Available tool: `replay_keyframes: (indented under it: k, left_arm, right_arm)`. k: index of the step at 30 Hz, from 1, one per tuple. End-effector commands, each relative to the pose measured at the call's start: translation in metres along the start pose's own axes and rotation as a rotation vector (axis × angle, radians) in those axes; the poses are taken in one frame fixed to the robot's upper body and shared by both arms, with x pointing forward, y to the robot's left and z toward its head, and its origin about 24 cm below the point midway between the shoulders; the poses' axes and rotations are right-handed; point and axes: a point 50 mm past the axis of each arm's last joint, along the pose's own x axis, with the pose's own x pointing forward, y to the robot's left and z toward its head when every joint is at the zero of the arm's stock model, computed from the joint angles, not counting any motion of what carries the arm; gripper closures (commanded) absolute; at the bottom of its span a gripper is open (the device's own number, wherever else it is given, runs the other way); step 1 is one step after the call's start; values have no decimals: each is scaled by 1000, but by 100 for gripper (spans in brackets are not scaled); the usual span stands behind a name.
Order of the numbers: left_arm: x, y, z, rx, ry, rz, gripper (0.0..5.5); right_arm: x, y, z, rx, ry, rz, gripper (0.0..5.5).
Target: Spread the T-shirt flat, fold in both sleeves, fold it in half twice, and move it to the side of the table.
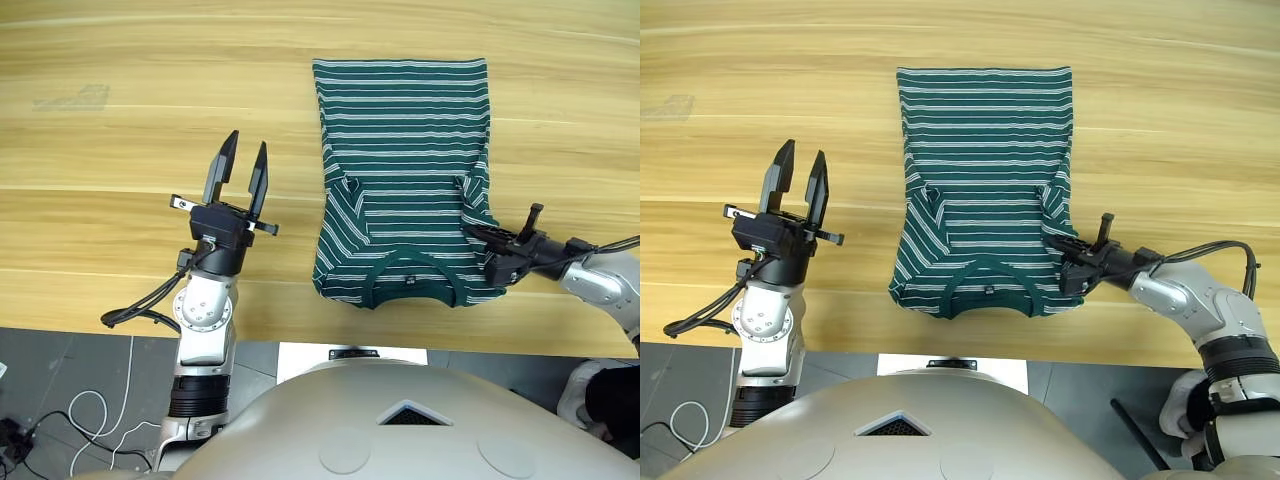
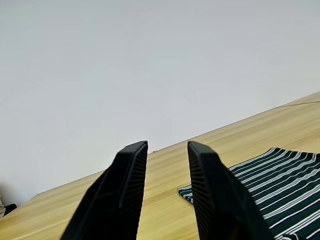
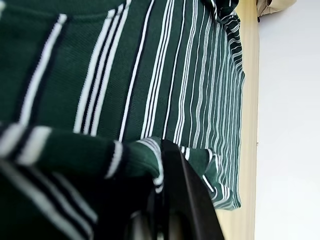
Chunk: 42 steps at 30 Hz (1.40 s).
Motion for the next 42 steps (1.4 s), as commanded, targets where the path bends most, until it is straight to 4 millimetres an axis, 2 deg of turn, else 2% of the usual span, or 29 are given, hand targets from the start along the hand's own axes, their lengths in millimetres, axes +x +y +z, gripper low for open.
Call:
replay_keyframes:
  k: [1, 6, 11, 15, 18, 23, 24, 26, 28, 31, 34, 36, 39, 42]
  left_arm:
    - [0, -1, 2, 7, -1, -6, 400]
    - [-2, 0, -1, 5, 15, -10, 400]
    - [-8, -6, -9, 59, 64, -127, 400]
    - [-10, -3, -17, 144, 115, -243, 400]
    - [-8, 0, -20, 163, 118, -269, 400]
    - [-4, 1, -24, 167, 119, -286, 400]
    - [-3, 0, -25, 171, 120, -293, 400]
    - [-1, 1, -28, 192, 126, -328, 400]
    - [-2, 6, -31, 244, 143, -383, 400]
    - [-9, 21, -38, 454, 186, -560, 400]
    - [-6, 44, -40, 641, 223, -665, 400]
    - [-1, 52, -41, 743, 233, -736, 400]
    - [2, 51, -46, 820, 240, -835, 373]
    - [7, 47, -52, 859, 239, -916, 328]
  right_arm:
    - [1, -2, -1, -6, 5, 25, 472]
    - [0, -10, -1, -7, 1, -20, 390]
    - [3, -19, 3, 25, -20, -89, 390]
    - [2, -36, 8, 194, -51, -220, 390]
    - [7, -40, 17, 232, -94, -215, 390]
    - [12, -43, 21, 244, -104, -209, 390]
    - [15, -41, 18, 243, -87, -202, 390]
    - [14, -36, -2, 258, 24, -216, 390]
    - [-1, -31, -26, 240, 163, -228, 390]
    - [-32, -40, -35, 189, 230, -279, 390]
    - [-55, -39, -30, 112, 245, -215, 390]
    - [-60, -39, -23, 69, 237, -155, 390]
    - [-56, -35, -20, 23, 228, -59, 340]
    - [-44, -21, -16, -18, 188, 113, 291]
